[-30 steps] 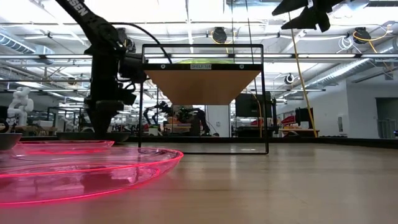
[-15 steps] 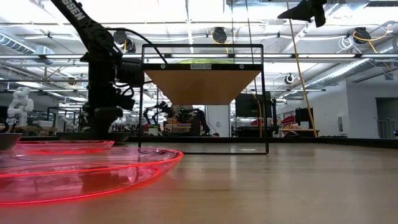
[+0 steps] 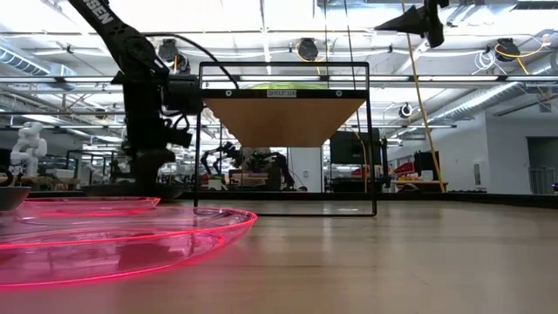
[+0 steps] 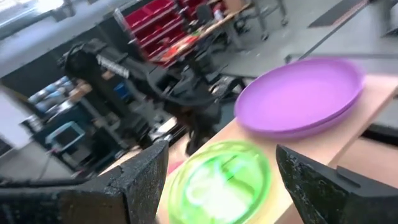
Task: Place and stack plates onto a shelf
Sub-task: Stack the top dark green plate on top of the purple plate on the shelf
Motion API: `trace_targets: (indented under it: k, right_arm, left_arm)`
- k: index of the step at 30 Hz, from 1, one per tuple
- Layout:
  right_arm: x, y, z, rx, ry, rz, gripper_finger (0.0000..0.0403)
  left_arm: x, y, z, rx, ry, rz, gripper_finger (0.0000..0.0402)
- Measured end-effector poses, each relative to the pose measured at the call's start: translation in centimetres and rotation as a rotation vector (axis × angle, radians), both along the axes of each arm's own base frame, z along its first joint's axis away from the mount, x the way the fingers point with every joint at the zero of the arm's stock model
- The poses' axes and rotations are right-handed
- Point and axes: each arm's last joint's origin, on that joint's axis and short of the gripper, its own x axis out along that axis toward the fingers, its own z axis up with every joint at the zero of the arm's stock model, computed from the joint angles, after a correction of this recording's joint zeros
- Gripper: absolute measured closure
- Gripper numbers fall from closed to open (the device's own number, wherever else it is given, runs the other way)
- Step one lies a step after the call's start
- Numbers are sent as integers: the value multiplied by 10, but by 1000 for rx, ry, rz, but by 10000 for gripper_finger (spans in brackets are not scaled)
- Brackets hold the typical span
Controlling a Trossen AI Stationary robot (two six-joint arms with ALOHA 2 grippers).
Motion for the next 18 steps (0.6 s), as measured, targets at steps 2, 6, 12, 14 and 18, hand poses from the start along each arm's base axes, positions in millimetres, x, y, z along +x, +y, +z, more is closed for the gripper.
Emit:
trace_targets:
  k: [2, 6, 12, 14, 18]
  right_arm:
    - [4, 2, -3, 28, 9, 38, 126]
    - [10, 4, -8, 51, 34, 96, 126]
    - [16, 6, -13, 44, 63, 104, 126]
    - [17, 7, -14, 43, 71, 104, 126]
    - [19, 7, -16, 45, 80, 102, 126]
  left_arm:
    - [-1, -3, 7, 0, -27, -13, 391]
    - [-7, -9, 23, 16, -61, -20, 391]
    - [-16, -20, 55, 50, -117, -45, 391]
    - [-17, -23, 70, 80, -147, -83, 391]
    - [-21, -29, 94, 141, -182, -201, 391]
